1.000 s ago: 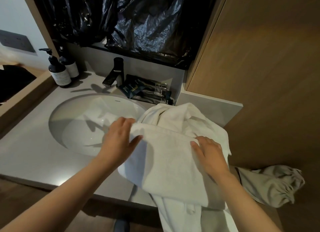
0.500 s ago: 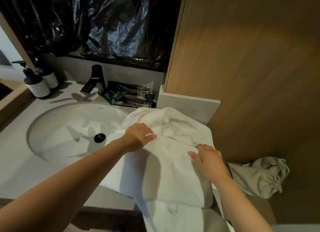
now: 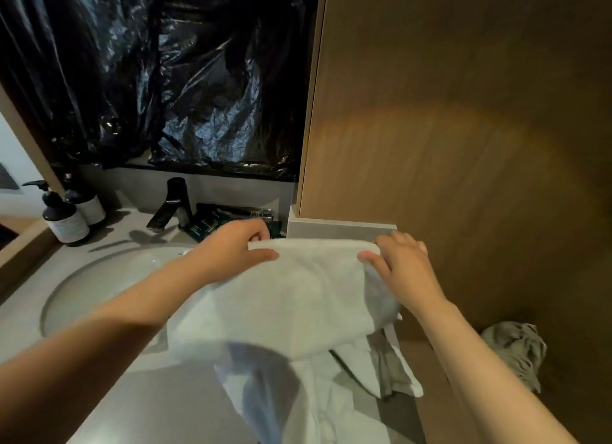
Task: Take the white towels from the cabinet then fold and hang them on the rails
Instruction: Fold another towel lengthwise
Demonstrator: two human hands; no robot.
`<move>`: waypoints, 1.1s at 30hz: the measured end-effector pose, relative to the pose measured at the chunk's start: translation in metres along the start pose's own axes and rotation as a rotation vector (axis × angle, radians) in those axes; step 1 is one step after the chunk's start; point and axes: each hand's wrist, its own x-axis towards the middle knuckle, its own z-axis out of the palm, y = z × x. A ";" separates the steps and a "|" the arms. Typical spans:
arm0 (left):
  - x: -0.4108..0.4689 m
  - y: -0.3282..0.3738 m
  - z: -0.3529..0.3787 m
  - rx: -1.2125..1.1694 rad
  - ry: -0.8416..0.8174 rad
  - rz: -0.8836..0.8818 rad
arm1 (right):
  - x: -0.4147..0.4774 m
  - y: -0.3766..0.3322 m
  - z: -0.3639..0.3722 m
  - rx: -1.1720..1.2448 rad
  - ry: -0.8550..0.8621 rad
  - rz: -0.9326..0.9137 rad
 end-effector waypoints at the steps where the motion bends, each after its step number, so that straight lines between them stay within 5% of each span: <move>1: 0.003 0.006 -0.018 0.015 0.051 0.027 | 0.009 -0.002 -0.013 0.030 0.076 -0.023; 8: 0.008 0.027 -0.092 0.152 0.294 0.212 | 0.044 -0.018 -0.066 0.219 0.354 -0.035; 12: -0.003 0.017 -0.053 0.244 0.075 0.148 | 0.023 -0.009 -0.036 0.217 0.181 0.006; 16: -0.025 0.002 0.000 0.031 -0.089 0.097 | -0.017 0.008 0.001 0.351 0.040 0.094; 22: -0.041 0.000 0.041 -0.127 -0.260 0.157 | -0.054 0.011 0.021 0.632 -0.010 0.282; 27: -0.062 -0.001 0.084 -0.181 -0.260 0.225 | -0.086 0.026 0.051 0.524 -0.012 0.334; 31: -0.068 0.003 0.099 -0.155 -0.533 0.141 | -0.110 0.036 0.086 0.717 -0.141 0.513; 33: -0.060 0.001 0.099 -0.199 -0.500 0.145 | -0.120 0.034 0.094 0.731 -0.137 0.571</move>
